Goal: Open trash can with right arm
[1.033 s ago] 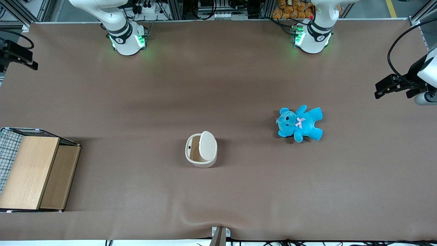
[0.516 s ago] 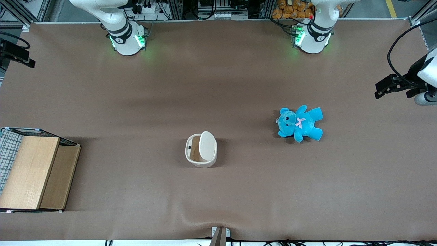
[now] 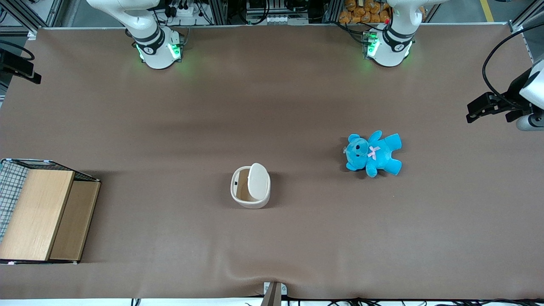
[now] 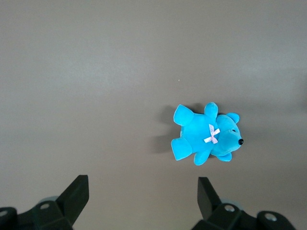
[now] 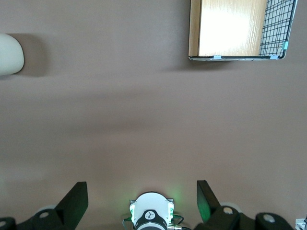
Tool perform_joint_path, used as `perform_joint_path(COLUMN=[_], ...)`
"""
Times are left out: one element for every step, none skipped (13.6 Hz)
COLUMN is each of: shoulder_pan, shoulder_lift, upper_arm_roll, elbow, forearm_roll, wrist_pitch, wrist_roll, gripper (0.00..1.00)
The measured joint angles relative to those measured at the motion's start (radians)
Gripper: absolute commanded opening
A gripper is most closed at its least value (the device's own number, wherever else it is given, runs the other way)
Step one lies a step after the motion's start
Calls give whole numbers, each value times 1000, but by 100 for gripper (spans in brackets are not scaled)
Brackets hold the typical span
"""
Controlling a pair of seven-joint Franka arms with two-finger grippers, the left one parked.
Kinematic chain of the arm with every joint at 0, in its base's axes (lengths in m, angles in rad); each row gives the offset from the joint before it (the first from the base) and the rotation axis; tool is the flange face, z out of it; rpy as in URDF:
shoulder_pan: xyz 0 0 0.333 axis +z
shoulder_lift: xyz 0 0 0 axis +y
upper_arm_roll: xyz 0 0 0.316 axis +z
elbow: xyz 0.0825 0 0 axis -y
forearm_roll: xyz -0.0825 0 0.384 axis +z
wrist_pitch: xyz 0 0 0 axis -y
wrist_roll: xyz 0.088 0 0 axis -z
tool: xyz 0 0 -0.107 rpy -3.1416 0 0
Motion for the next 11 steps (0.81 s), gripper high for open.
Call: perform_joint_path(shoulder_pan=[0,0,0,0,0,0,0,0,0,0,0], shoulder_lift=[0,0,-1,-1,-1,-1,-1,-1,-1,-1,-1], upper_arm_roll=[1,2,3,4,4,4,4,4,4,4,6], elbow=[0,0,0,0,0,0,0,0,0,0,0], forearm_roll=[0,0,0,0,0,0,0,0,0,0,0], wrist_pitch=[0,1,3,9,19,30,37,39,40,40,41], wrist_roll=[0,0,0,0,0,0,0,0,0,0,0], gripper=[100,100,100,100,100,100,100,100,100,100,100])
